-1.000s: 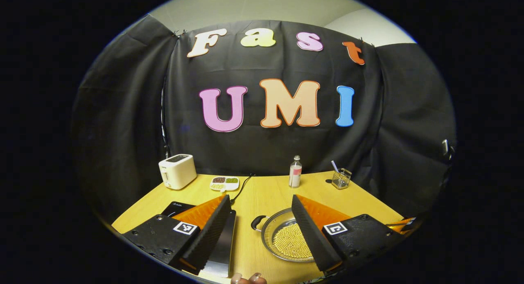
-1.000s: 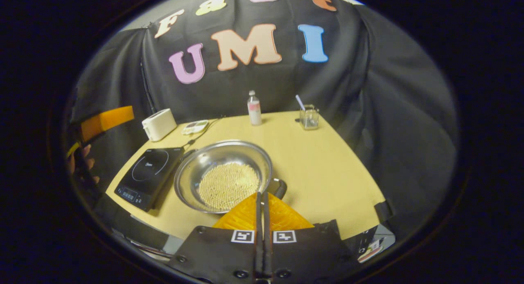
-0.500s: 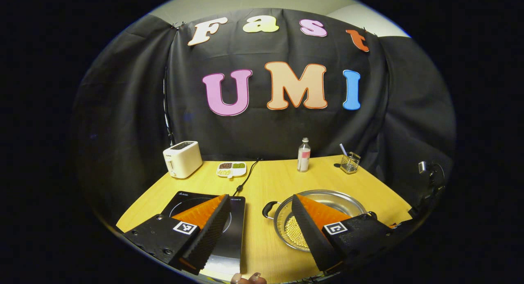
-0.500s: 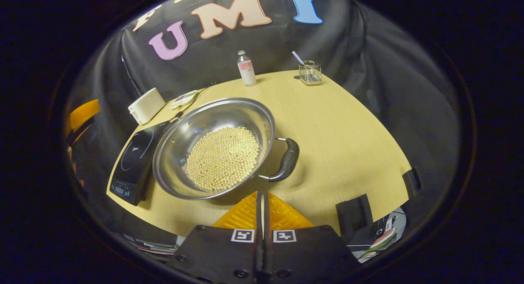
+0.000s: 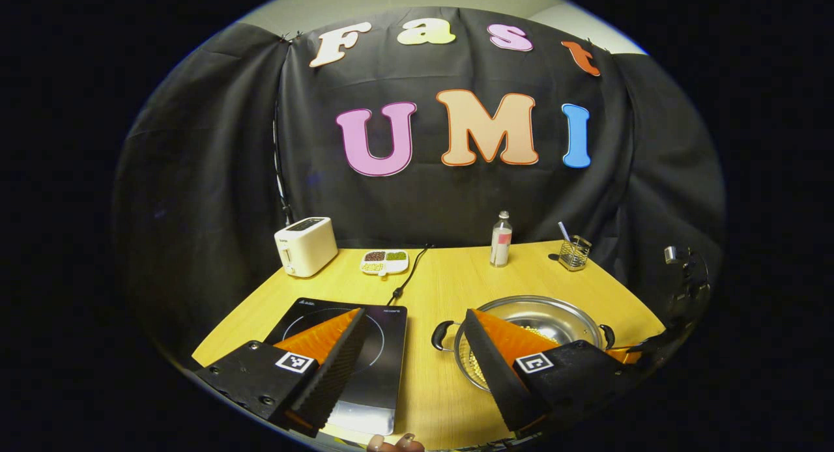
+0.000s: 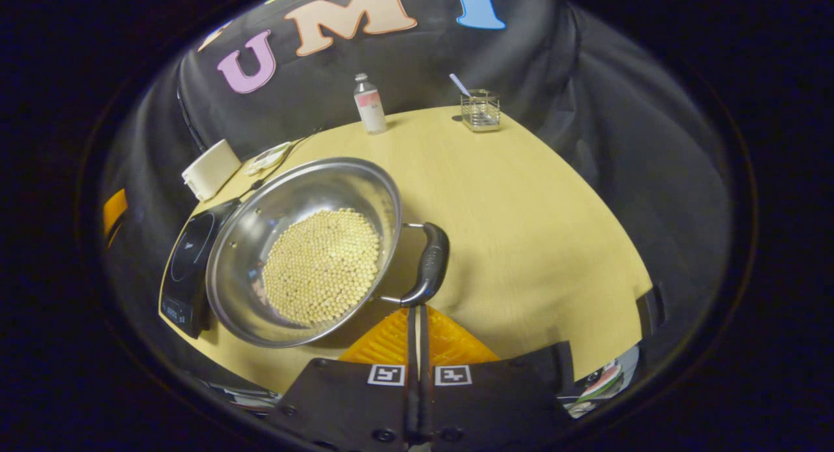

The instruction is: First push the handle of the pot to place it horizontally, then grasp the pot with both hands and set it on the induction cooktop.

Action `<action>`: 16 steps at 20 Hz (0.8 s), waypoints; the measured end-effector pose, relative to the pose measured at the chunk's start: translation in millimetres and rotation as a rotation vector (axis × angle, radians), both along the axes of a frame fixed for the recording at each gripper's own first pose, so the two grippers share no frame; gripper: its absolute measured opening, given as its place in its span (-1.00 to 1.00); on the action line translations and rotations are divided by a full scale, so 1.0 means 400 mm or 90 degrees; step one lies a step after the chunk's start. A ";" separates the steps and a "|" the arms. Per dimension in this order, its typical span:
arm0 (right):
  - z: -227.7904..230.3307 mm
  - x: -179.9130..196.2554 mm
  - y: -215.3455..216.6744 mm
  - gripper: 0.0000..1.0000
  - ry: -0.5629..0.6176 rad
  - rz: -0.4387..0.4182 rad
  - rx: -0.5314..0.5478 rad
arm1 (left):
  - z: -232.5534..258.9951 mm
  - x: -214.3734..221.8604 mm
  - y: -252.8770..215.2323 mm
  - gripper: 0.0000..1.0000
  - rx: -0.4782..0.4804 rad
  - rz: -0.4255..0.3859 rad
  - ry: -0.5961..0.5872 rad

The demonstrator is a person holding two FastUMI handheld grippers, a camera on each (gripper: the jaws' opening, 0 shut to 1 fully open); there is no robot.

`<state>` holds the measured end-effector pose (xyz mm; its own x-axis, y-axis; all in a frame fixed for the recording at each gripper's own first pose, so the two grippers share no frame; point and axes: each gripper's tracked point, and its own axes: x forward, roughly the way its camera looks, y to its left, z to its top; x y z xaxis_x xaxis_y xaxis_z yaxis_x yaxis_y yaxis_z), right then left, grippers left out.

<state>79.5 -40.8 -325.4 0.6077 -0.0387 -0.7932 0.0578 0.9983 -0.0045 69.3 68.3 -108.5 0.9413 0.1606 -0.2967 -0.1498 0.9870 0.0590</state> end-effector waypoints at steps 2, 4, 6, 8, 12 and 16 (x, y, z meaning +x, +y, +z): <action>0.007 0.032 -0.028 -0.94 -0.010 -0.001 -0.012 | -0.004 -0.001 0.005 0.94 -0.002 0.009 0.003; 0.018 0.066 -0.052 -0.94 -0.023 -0.004 -0.020 | -0.004 -0.006 0.010 0.94 -0.003 0.017 0.004; 0.025 0.098 -0.063 -0.94 -0.034 -0.001 -0.028 | -0.006 -0.010 0.014 0.94 -0.006 0.024 0.005; 0.027 0.116 -0.070 -0.94 -0.038 0.003 -0.036 | -0.008 -0.010 0.015 0.94 -0.008 0.029 0.007; 0.021 0.138 -0.075 -0.94 -0.043 0.011 -0.045 | -0.009 -0.008 0.016 0.94 -0.008 0.035 0.007; 0.018 0.167 -0.075 -0.94 -0.046 0.017 -0.051 | -0.016 -0.009 0.020 0.94 -0.012 0.039 0.013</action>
